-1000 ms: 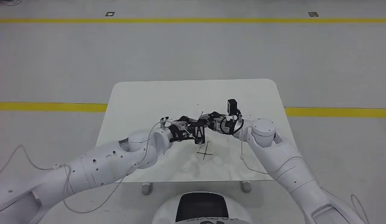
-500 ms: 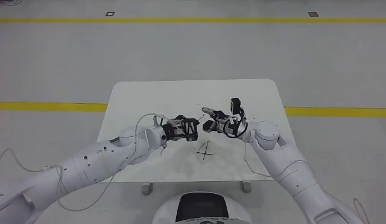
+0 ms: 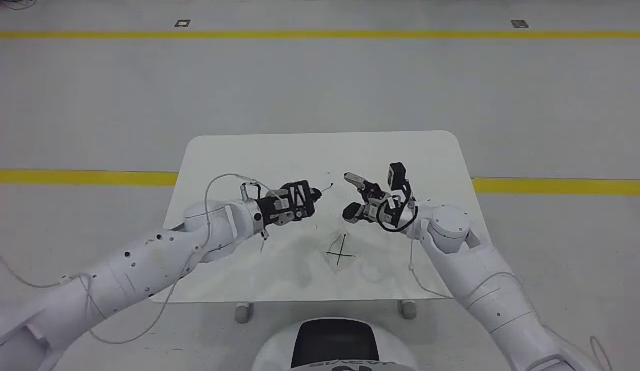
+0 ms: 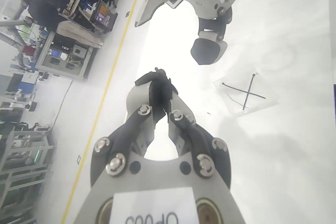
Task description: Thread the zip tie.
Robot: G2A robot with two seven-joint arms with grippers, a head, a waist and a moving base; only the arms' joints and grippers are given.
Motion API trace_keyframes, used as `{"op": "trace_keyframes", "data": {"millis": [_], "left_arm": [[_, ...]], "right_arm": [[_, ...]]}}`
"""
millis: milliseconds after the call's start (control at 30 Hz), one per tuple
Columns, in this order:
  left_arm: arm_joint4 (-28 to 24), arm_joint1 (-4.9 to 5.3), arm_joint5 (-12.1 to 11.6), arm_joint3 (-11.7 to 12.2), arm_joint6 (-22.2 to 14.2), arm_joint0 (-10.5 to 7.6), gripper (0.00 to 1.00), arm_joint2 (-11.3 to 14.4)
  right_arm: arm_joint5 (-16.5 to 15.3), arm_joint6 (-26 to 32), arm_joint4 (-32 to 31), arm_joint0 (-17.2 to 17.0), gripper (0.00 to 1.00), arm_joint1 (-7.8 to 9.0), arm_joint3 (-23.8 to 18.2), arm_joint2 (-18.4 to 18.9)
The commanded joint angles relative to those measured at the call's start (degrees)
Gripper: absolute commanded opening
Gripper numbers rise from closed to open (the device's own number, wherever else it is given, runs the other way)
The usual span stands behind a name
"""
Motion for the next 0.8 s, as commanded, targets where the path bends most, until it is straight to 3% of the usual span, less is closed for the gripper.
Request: {"op": "trace_keyframes", "data": {"millis": [0, 100, 233, 367, 500, 600, 767], "left_arm": [[-7.1, -0.12, -2.4, 1.3, 0.5, 0.0, 0.0, -1.6], [-17.7, -0.16, -8.3, 3.7, -0.6, -0.31, 0.0, -3.7], [-29.3, -0.08, -8.3, 3.6, -3.7, -1.04, 0.0, -2.3], [-38.7, 0.3, -8.3, 3.6, -6.5, -3.63, 0.0, 1.6], [-48.0, 0.57, -8.3, 3.8, -5.4, -6.53, 0.0, 6.5], [-51.6, 0.71, -8.3, 4.1, -4.2, -8.71, 0.0, 9.5], [-56.5, 0.66, -8.3, 3.6, -4.3, -8.58, 0.0, 9.5]], "right_arm": [[-2.2, 0.7, -0.3, -0.6, 1.0, 0.26, 0.1, 1.0], [-4.7, 2.9, -1.9, -1.5, 1.0, 0.89, 0.3, 2.6], [-7.0, 4.5, -2.8, -2.8, 1.0, 1.52, 0.0, 4.7], [-7.6, 4.7, -3.7, -3.6, 1.0, 1.92, -0.8, 5.9], [-6.8, 4.4, -4.1, -4.0, 1.0, 2.23, -2.1, 6.9], [-6.5, 3.9, -4.3, -4.4, 1.0, 2.37, -2.9, 7.3], [-6.3, 3.2, -4.2, -4.8, 1.0, 2.44, -3.6, 7.5]]}}
